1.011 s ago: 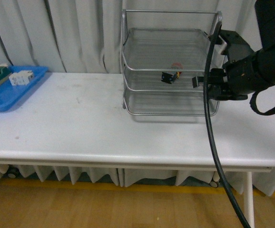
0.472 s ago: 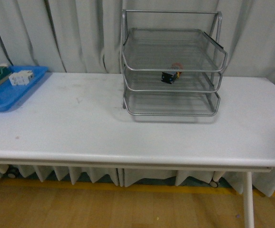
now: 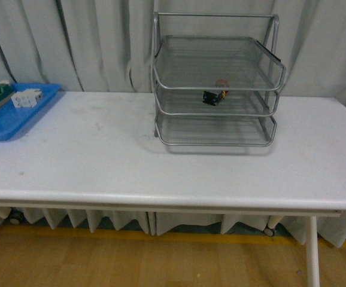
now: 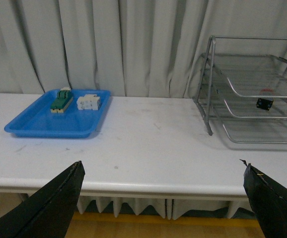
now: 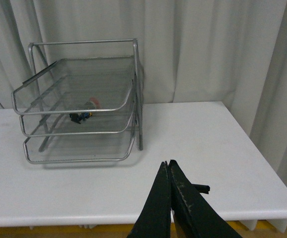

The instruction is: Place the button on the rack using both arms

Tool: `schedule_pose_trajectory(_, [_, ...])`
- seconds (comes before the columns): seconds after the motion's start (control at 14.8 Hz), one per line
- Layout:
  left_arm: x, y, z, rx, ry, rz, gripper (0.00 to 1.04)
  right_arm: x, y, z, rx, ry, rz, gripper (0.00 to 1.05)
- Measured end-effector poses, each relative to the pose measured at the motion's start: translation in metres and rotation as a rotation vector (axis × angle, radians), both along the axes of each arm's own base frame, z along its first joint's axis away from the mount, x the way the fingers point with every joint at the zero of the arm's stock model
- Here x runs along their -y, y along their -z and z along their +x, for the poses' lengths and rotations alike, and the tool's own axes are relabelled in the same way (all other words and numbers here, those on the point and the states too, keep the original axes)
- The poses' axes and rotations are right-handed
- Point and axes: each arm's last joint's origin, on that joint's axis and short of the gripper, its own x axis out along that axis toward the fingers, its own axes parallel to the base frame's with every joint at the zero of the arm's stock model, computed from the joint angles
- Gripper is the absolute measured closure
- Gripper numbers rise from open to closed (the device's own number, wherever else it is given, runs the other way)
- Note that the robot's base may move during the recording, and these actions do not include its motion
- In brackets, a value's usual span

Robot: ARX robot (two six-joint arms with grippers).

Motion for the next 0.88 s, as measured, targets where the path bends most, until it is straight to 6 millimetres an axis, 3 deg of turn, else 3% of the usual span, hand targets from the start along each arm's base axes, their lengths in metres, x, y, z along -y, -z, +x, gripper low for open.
schedule_pose_trajectory(0.54, [0.0,0.0,0.0,0.0,0.0,0.0,0.07,0.0,0.023,-0.035,-0.012,0.0,0.0,1.03])
schedule_pose_trajectory(0.88, [0.0,0.0,0.0,0.0,0.0,0.0,0.07,0.0,0.018,-0.048,0.012,0.0,0.0,1.03])
